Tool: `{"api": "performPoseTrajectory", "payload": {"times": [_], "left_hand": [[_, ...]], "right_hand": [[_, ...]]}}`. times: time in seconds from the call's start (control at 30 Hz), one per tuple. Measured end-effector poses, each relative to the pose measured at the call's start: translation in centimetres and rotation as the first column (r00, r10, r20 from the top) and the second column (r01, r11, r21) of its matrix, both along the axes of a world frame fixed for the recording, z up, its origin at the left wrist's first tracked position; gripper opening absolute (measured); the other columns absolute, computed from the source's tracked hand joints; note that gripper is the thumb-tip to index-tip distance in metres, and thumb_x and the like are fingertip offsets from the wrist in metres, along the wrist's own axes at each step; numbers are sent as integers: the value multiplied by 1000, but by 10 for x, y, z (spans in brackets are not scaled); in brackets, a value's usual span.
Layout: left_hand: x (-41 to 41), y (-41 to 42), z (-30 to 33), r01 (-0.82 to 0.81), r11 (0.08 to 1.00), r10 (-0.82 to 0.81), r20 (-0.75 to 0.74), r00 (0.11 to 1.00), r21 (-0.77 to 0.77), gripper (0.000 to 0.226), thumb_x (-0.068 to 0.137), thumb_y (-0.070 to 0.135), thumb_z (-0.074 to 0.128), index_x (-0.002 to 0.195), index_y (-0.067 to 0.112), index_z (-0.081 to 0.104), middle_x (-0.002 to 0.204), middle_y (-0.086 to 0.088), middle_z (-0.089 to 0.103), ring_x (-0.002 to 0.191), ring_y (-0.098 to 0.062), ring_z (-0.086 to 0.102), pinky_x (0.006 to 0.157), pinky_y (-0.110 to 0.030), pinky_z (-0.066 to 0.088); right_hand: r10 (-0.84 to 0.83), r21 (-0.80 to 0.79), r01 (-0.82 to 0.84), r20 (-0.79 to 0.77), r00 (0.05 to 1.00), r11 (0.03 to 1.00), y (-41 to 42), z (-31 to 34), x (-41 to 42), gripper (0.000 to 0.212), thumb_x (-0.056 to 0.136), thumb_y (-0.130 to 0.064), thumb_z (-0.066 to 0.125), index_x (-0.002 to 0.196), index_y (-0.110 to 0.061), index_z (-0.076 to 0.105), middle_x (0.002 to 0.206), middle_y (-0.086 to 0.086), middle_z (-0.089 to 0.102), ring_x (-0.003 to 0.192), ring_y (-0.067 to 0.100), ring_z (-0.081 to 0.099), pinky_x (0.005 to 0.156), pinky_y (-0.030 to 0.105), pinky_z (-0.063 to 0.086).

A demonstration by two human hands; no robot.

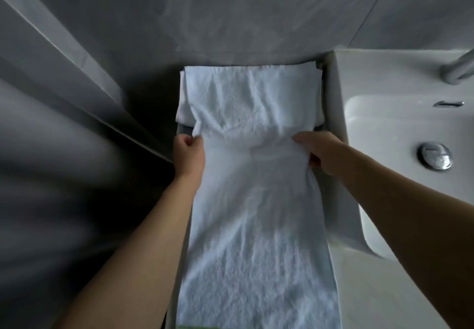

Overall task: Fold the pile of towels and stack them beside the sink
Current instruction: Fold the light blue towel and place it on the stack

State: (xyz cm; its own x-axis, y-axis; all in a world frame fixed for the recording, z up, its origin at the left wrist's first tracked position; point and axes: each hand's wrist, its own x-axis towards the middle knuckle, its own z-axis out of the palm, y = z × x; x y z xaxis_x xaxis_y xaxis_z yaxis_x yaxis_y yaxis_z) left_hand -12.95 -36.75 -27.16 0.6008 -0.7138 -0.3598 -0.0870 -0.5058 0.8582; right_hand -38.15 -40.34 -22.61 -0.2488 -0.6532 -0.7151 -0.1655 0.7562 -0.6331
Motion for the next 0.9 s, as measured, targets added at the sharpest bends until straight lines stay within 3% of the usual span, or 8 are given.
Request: {"api": "performPoseTrajectory", "payload": {"times": [0.1, 0.2, 0.27, 0.37, 0.53, 0.63, 0.73, 0.9], "left_hand": [[6, 2, 17, -116, 990, 113, -45, 993, -79, 8, 95, 15, 53, 97, 13, 46, 81, 0, 50, 66, -14, 46, 58, -25, 41], [22, -1, 26, -131, 988, 135, 48, 990, -81, 10, 98, 19, 49, 103, 13, 43, 86, 1, 50, 72, -16, 50, 69, -33, 45], [30, -3, 26, -126, 992, 126, 110, 986, -5, 9, 99, 18, 45, 105, 12, 42, 90, -3, 51, 81, -26, 55, 77, -38, 48], [28, -1, 25, -49, 992, 7, 331, 943, 118, 21, 94, 12, 48, 114, 7, 47, 109, -17, 58, 102, -38, 58, 88, -43, 47], [-1, -31, 32, 422, 905, -241, 765, 597, -44, 35, 78, 4, 63, 113, -1, 61, 116, -22, 59, 106, -42, 55, 92, -46, 41], [-9, -72, 30, 587, 805, -401, 810, 428, 88, 40, 87, 18, 59, 125, 4, 59, 133, -19, 53, 124, -38, 50, 104, -46, 37], [-7, -105, 20, 587, 760, -560, 740, 372, 280, 54, 99, 38, 46, 149, 18, 40, 159, -13, 27, 146, -34, 23, 120, -50, 16], [19, -112, -14, 630, 615, -688, 713, 133, 475, 59, 102, 53, 16, 158, 37, 3, 167, 4, -5, 153, -17, -8, 122, -43, -9]], "right_hand": [[-53, -58, 59, 102, 993, 997, -7, 7, -5, 11, 74, -11, 77, 78, -7, 67, 57, 2, 68, 44, 16, 64, 40, 22, 49], [-85, -89, 89, 46, 995, 992, -13, 14, -8, 21, 73, -7, 75, 92, -2, 68, 75, 13, 67, 64, 28, 65, 62, 41, 57], [26, -140, -57, -214, 976, 988, -13, 15, -7, 23, 75, -10, 68, 97, -3, 62, 87, 15, 62, 76, 29, 60, 66, 41, 52], [290, -106, -448, -628, 722, 888, -5, 20, 4, 39, 79, -6, 49, 116, -13, 41, 107, 14, 55, 96, 36, 56, 79, 37, 44], [349, 51, -685, -886, 304, 727, -26, 28, 26, 71, 83, -13, 51, 147, -16, 20, 139, 17, 28, 126, 38, 32, 106, 44, 30], [445, 52, -765, -838, 316, 642, -57, 19, 39, 66, 95, -35, 44, 151, -17, 15, 158, 13, 9, 144, 35, 14, 117, 45, 16], [564, 66, -812, -752, 342, 580, -86, -6, 48, 70, 100, -54, 26, 155, -22, -3, 162, 9, -15, 149, 29, -10, 119, 44, -3], [466, 36, -855, -850, 246, 518, -89, -48, 25, 69, 99, -57, 17, 156, -22, 2, 163, 9, -6, 150, 27, -6, 121, 43, -6]]}}
